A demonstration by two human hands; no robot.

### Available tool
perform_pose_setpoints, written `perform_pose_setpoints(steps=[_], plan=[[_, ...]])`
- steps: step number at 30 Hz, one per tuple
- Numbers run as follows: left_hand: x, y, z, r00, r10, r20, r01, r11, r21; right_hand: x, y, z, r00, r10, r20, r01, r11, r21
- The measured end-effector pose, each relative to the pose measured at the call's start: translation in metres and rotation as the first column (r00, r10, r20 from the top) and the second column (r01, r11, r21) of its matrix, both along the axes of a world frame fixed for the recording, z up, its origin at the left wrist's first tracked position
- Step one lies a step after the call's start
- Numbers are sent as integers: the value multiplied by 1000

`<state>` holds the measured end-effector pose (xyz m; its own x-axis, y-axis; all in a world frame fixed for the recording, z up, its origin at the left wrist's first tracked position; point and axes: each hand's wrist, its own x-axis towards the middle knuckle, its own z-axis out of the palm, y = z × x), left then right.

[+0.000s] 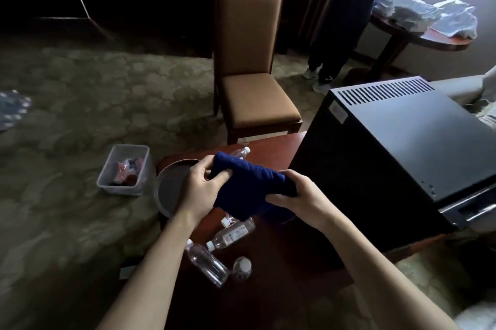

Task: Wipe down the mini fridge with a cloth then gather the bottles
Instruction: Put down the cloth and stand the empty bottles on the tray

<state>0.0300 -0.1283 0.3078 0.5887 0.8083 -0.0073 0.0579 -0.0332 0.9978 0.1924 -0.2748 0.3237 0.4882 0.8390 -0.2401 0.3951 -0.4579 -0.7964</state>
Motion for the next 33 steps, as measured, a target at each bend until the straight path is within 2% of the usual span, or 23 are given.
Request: perform_pose_setpoints(steps=[3,6,12,13,14,16,17,19,22,25,28,31,33], plan=[[-21,21,-5,998,14,-59,-14,1000,-8,-14,29,3,984,101,147,-87,991,-97],[-43,43,-13,994,50,-99,-53,998,-25,-26,56,3,971,97,219,-84,994,-68],[-64,67,-29,980,143,-137,-145,989,-5,-45,97,-10,969,68,238,-73,997,15],[-66,71,-31,978,157,-135,-161,987,-15,-46,103,-9,982,86,166,-93,995,38],[-67,75,-33,977,173,-122,-179,983,-38,-47,109,-8,995,96,33,-99,991,90],[-69,83,-38,967,245,-69,-252,961,-116,-46,119,-6,962,96,-257,-53,984,168],[-68,87,-41,957,288,-45,-292,942,-167,-45,125,-6,939,96,-330,-38,983,179],[-65,94,-46,935,354,-38,-350,895,-275,-41,138,-12,922,109,-371,-43,983,181],[-58,107,-56,913,387,-133,-403,795,-454,-37,158,-24,857,60,-512,17,989,145],[-58,115,-59,959,239,-153,-277,679,-680,-31,180,-35,746,-90,-660,131,991,13],[-55,114,-63,986,98,-138,-169,583,-794,-21,198,-45,643,-187,-743,154,981,-114],[-49,114,-80,971,214,-103,-204,530,-823,-8,206,-56,562,-226,-796,65,971,-230],[-43,118,-89,941,328,-85,-248,494,-834,3,207,-64,460,-225,-859,14,969,-246]])
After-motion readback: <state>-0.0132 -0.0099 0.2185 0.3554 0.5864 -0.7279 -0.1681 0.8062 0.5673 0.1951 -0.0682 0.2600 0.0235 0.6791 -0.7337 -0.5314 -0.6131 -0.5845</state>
